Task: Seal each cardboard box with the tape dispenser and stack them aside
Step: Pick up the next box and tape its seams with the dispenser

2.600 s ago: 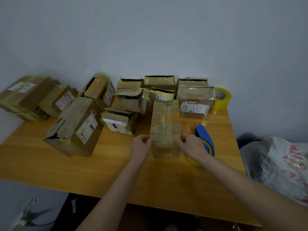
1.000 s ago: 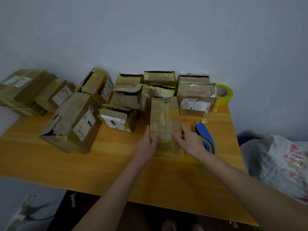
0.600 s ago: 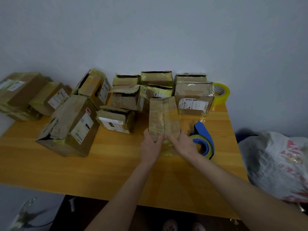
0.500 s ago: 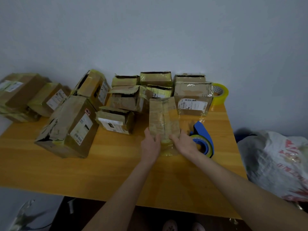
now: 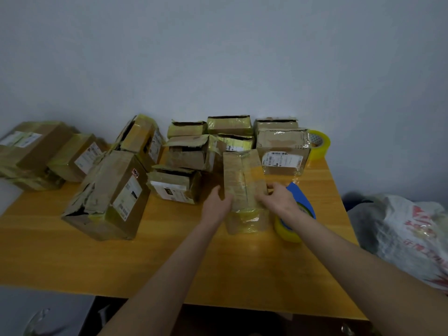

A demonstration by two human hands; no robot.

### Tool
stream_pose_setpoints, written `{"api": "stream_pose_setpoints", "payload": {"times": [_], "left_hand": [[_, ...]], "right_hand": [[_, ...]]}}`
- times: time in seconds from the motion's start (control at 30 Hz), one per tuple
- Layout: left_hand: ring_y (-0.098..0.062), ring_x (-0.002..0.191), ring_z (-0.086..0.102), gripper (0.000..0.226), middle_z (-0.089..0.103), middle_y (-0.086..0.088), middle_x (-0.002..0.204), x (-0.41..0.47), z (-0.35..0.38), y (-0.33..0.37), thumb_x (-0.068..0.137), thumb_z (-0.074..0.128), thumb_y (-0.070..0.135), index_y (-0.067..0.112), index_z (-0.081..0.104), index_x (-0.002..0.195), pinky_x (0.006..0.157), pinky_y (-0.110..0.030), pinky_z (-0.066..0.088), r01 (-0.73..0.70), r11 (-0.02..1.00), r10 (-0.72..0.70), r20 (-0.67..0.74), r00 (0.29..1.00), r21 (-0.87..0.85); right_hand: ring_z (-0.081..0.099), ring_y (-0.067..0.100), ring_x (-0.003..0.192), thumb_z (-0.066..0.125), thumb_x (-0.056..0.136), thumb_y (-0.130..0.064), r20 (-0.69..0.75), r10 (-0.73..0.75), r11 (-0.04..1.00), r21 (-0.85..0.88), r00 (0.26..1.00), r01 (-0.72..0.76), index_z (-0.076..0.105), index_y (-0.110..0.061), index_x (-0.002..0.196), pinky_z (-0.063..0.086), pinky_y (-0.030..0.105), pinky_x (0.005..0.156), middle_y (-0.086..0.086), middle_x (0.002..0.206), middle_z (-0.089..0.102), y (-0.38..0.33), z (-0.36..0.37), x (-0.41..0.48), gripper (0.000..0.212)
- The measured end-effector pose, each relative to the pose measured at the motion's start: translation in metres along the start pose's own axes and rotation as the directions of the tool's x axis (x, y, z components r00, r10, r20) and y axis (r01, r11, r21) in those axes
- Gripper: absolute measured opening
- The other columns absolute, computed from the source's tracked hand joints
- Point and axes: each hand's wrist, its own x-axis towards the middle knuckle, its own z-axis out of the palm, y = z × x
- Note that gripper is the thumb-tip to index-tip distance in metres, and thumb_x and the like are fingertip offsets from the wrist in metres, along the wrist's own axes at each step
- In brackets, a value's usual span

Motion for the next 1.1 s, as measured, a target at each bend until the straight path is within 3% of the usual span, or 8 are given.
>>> {"api": "stream_pose_setpoints", "payload": {"times": [0.13,0.33,0.5,0.6,0.7,0.9,1.0,1.1], "left_hand": [[-0.014,0.102,0.056,0.044,0.059,-0.001,0.127,-0.015,0.001,0.007,0.094,0.054,0.021,0.02,0.046,0.138,0.092,-0.041,0.053,-0.074,0.997,0.075,-0.009,0.997,0.023],[-0.016,0.107,0.057,0.048,0.061,0.0,0.125,-0.043,-0.02,0.031,0.094,0.052,0.028,0.021,0.045,0.141,0.088,-0.037,0.053,-0.175,0.977,0.197,-0.198,0.96,0.122],[-0.012,0.082,0.059,0.041,0.065,0.005,0.103,-0.058,-0.045,0.06,0.093,0.052,0.027,0.028,0.052,0.134,0.056,-0.021,0.042,-0.326,0.937,0.349,-0.32,0.881,0.125],[-0.014,0.083,0.061,0.045,0.066,0.005,0.103,-0.061,-0.069,0.078,0.091,0.052,0.022,0.025,0.051,0.136,0.066,-0.032,0.054,-0.386,0.922,0.37,-0.36,0.857,0.028],[-0.016,0.077,0.06,0.044,0.065,0.009,0.094,-0.06,-0.1,0.089,0.088,0.051,0.02,0.029,0.054,0.131,0.068,-0.036,0.053,-0.428,0.904,0.395,-0.4,0.827,0.008],[-0.018,0.095,0.064,0.049,0.064,0.002,0.12,-0.036,-0.192,0.073,0.09,0.049,0.021,0.03,0.047,0.138,0.081,-0.045,0.056,-0.407,0.914,0.366,-0.461,0.808,0.013],[-0.014,0.092,0.065,0.047,0.066,0.004,0.117,-0.016,-0.252,0.049,0.092,0.047,0.018,0.03,0.048,0.138,0.08,-0.044,0.057,-0.43,0.903,0.367,-0.508,0.779,-0.006],[-0.012,0.097,0.063,0.048,0.064,0.007,0.121,0.008,-0.318,0.018,0.092,0.046,0.019,0.029,0.047,0.139,0.082,-0.037,0.056,-0.419,0.907,0.365,-0.551,0.751,0.03]], "right_hand": [[0.064,0.022,0.096,0.069,0.086,-0.035,-0.038,-0.015,1.0,-0.017,0.999,0.014,0.053,-0.016,0.121,0.055,0.04,0.083,0.004,0.109,0.066,-0.003,-0.001,-0.008,0.043],[0.055,0.008,0.073,0.068,0.082,-0.043,-0.172,-0.167,0.985,0.021,0.971,0.173,0.048,-0.022,0.104,0.04,0.025,0.052,-0.007,0.09,0.059,-0.021,-0.012,-0.03,0.037],[0.057,0.013,0.075,0.065,0.082,-0.039,-0.341,-0.254,0.94,0.131,0.905,0.313,0.047,-0.025,0.1,0.039,0.026,0.053,-0.003,0.091,0.06,-0.055,-0.022,-0.055,0.029],[0.055,0.009,0.074,0.066,0.082,-0.039,-0.417,-0.311,0.902,0.152,0.854,0.403,0.05,-0.023,0.103,0.033,0.023,0.052,-0.005,0.092,0.059,-0.085,-0.028,-0.063,0.031],[0.053,0.005,0.074,0.065,0.084,-0.04,-0.443,-0.37,0.87,0.141,0.816,0.472,0.05,-0.023,0.108,0.034,0.023,0.055,-0.009,0.091,0.057,-0.118,-0.023,-0.064,0.033],[0.06,0.013,0.082,0.063,0.086,-0.041,-0.416,-0.426,0.83,0.173,0.803,0.53,0.051,-0.023,0.117,0.037,0.024,0.055,-0.006,0.096,0.063,-0.198,0.035,-0.056,0.037],[0.06,0.015,0.083,0.062,0.088,-0.041,-0.398,-0.459,0.812,0.175,0.794,0.557,0.05,-0.024,0.12,0.048,0.031,0.066,-0.004,0.098,0.063,-0.251,0.085,-0.049,0.038],[0.058,0.013,0.08,0.061,0.089,-0.041,-0.374,-0.483,0.799,0.181,0.792,0.573,0.048,-0.024,0.12,0.039,0.025,0.058,-0.005,0.096,0.061,-0.302,0.142,-0.04,0.037]]}}
